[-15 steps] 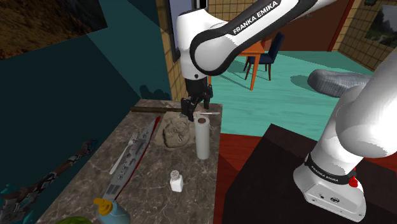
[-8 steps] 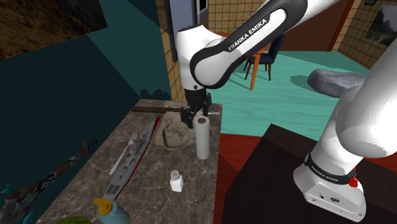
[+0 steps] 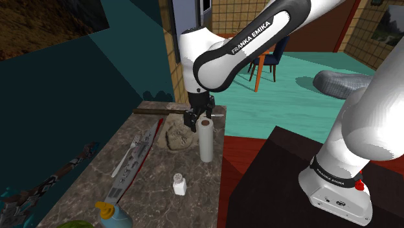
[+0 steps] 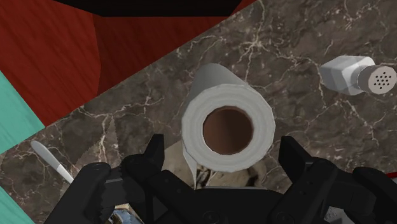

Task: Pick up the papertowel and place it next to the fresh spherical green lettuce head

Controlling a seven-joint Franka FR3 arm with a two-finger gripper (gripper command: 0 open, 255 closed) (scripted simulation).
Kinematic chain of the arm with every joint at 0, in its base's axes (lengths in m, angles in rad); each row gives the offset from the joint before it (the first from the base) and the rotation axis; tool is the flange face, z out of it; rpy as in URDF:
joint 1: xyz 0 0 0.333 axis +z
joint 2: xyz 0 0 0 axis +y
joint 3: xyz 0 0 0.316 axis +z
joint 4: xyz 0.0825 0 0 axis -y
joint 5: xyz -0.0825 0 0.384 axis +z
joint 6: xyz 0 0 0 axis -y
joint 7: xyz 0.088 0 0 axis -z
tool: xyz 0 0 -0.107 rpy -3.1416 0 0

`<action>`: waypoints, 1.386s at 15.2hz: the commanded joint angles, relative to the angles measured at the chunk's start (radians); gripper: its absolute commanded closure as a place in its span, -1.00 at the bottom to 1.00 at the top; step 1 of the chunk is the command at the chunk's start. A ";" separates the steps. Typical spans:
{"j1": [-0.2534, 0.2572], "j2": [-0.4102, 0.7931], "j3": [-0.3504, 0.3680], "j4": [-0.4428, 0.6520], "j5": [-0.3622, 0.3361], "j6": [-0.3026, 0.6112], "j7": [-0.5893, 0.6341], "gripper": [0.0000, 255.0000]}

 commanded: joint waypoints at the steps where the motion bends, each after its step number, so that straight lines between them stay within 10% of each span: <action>1: 0.000 0.000 0.000 0.000 0.000 0.000 0.000 1.00; 21: 0.001 -0.082 -0.009 0.076 0.021 -0.155 -0.018 1.00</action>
